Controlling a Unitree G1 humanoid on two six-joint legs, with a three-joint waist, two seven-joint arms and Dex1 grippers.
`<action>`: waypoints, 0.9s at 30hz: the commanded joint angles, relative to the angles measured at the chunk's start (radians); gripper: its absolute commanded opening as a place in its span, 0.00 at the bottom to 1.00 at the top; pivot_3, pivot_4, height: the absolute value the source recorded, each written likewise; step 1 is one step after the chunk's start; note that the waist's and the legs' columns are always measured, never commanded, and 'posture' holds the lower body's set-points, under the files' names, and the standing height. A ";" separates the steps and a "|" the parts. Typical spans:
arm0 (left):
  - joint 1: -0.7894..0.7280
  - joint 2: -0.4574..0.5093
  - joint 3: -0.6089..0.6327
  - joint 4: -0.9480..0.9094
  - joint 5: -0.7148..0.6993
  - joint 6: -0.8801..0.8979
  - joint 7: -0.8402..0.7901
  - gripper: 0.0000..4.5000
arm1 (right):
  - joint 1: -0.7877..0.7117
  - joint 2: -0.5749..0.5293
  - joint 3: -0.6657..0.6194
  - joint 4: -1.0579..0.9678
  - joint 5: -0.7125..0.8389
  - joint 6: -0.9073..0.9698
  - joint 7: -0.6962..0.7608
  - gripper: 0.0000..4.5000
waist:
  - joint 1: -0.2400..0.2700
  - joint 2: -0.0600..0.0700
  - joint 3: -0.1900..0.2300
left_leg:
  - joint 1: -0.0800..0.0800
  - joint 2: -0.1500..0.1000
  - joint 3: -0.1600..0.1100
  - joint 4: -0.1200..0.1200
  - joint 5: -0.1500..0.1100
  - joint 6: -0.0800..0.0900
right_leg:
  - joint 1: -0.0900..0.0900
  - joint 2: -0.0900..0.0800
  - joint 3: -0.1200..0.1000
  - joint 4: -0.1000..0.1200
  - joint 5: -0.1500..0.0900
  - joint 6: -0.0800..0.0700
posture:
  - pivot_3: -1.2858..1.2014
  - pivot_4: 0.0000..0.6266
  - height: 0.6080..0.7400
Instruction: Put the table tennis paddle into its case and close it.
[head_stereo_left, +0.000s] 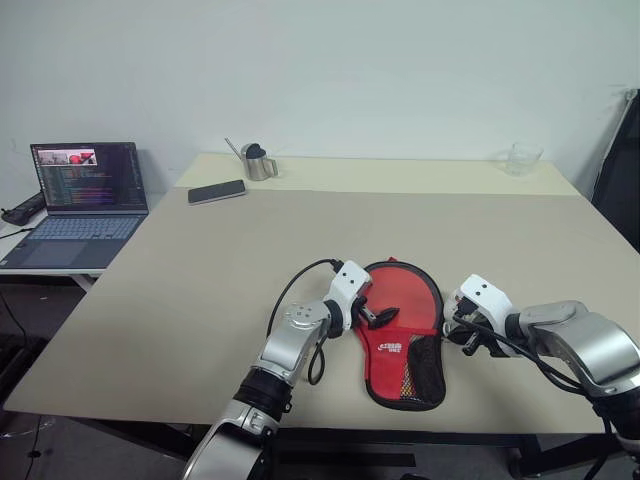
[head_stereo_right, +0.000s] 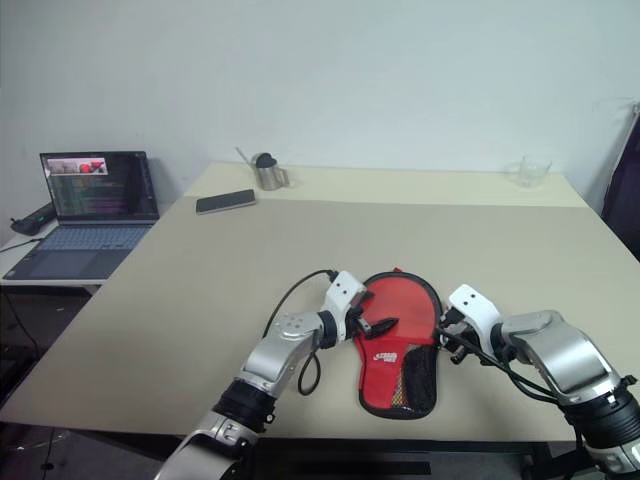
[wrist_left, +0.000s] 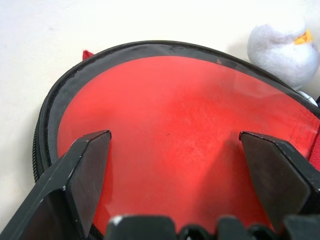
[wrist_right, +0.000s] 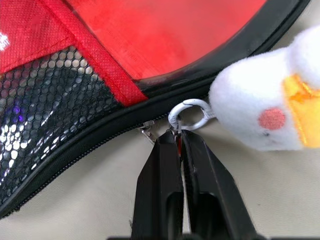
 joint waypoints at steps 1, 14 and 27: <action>-0.006 -0.010 -0.016 0.019 0.008 0.001 -0.002 1.00 | 0.009 -0.032 0.020 -0.033 0.029 -0.010 0.050 0.30 | 0.000 0.000 0.000 | 0.000 0.000 0.000 0.000 0.000 0.000 | 0.000 0.000 0.000 0.000 0.000 0.000 | 0.52 0.24 1.00; -0.011 -0.017 -0.016 0.035 0.014 -0.016 -0.001 1.00 | -0.102 -0.134 -0.105 -0.007 0.090 -0.077 0.152 0.99 | 0.002 0.000 0.000 | 0.000 0.000 0.000 0.000 0.000 0.000 | 0.000 0.000 0.000 0.000 0.000 0.001 | 0.52 0.24 1.00; -0.020 -0.011 -0.010 0.045 0.018 -0.023 0.003 1.00 | -0.297 0.072 -0.066 0.320 -0.044 -0.104 -0.064 0.99 | -0.002 0.000 0.000 | 0.000 0.000 0.000 0.000 0.001 -0.001 | 0.000 -0.001 0.000 0.000 0.001 -0.001 | 0.52 0.24 1.00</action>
